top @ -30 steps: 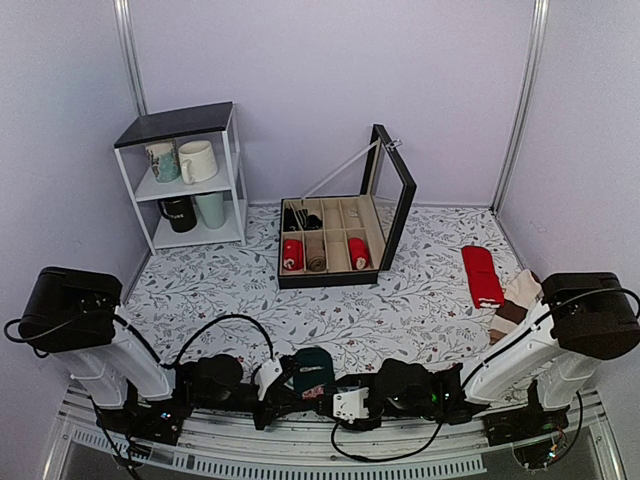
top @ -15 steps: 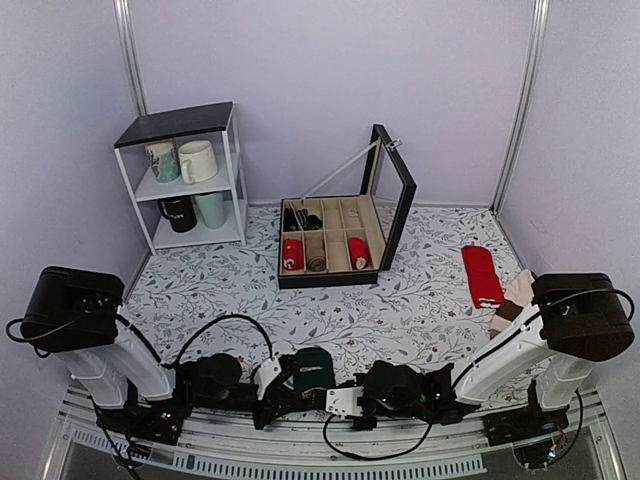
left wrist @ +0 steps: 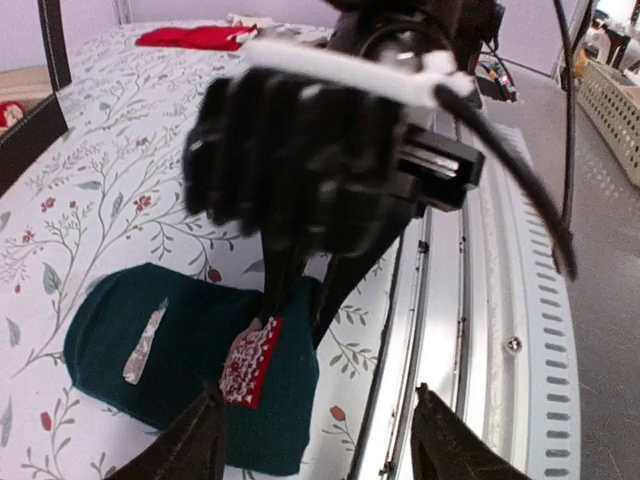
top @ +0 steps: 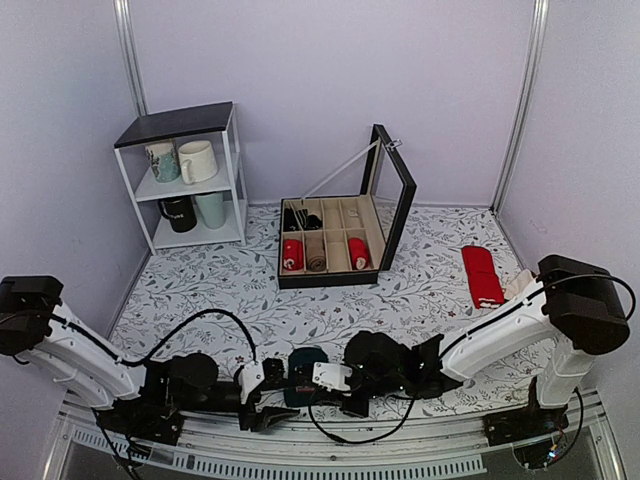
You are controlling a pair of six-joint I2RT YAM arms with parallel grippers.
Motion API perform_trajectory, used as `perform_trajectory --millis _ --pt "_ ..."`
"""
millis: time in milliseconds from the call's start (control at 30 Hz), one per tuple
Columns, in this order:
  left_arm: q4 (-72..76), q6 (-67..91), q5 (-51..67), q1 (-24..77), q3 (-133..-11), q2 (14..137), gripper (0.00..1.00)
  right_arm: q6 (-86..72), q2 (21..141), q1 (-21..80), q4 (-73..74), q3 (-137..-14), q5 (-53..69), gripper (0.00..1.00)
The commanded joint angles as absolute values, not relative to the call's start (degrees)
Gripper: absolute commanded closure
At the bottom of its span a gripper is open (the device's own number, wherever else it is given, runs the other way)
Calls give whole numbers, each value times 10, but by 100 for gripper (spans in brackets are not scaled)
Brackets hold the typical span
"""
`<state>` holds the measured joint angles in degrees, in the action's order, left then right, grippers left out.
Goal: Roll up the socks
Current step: Roll the sock at the center of the board.
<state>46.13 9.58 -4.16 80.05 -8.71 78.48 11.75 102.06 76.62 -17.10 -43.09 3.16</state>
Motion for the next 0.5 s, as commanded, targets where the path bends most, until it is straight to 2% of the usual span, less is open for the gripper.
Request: perform_trajectory --millis 0,233,467 --pt "441 46 -82 816 -69 761 37 66 1017 719 6 -457 163 87" --pt "458 27 -102 823 -86 821 36 57 1076 675 111 -530 254 87" --pt "496 -6 -149 832 -101 846 35 47 1113 658 183 -582 280 88"
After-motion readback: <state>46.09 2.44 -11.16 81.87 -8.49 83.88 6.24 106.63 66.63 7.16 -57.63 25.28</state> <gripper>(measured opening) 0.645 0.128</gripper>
